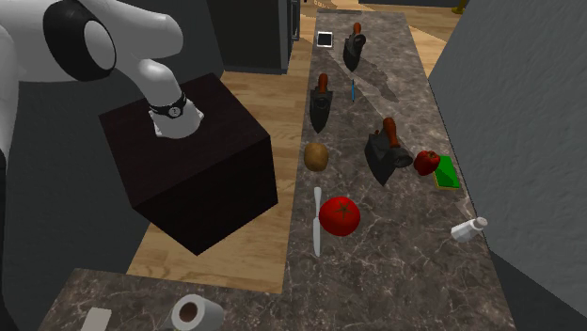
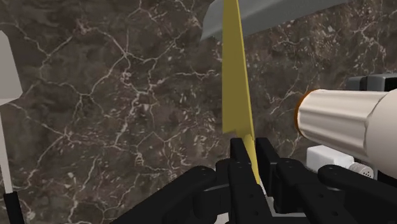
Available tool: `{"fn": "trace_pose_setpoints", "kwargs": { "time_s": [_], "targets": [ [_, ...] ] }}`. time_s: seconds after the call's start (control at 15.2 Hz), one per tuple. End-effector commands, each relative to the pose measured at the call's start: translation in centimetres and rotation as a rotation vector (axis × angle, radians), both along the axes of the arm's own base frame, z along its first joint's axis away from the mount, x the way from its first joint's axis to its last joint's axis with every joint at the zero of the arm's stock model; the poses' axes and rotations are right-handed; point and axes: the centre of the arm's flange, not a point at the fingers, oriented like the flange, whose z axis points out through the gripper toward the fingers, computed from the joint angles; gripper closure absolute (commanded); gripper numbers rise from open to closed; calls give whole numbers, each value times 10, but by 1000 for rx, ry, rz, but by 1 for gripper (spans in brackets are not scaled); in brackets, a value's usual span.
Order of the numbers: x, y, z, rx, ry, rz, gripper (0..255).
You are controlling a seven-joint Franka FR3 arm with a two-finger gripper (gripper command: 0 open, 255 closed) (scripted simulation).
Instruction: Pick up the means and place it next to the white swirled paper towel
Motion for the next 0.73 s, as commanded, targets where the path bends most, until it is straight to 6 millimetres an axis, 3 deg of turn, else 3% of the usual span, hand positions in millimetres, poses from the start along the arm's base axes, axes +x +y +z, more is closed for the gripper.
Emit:
{"fn": "trace_pose_setpoints", "kwargs": {
  "time_s": [0.0, 0.66],
  "targets": [
    [0, 0, -11, 0, 0, 0, 255],
    [0, 0, -64, 0, 0, 0, 255]
  ]
}}
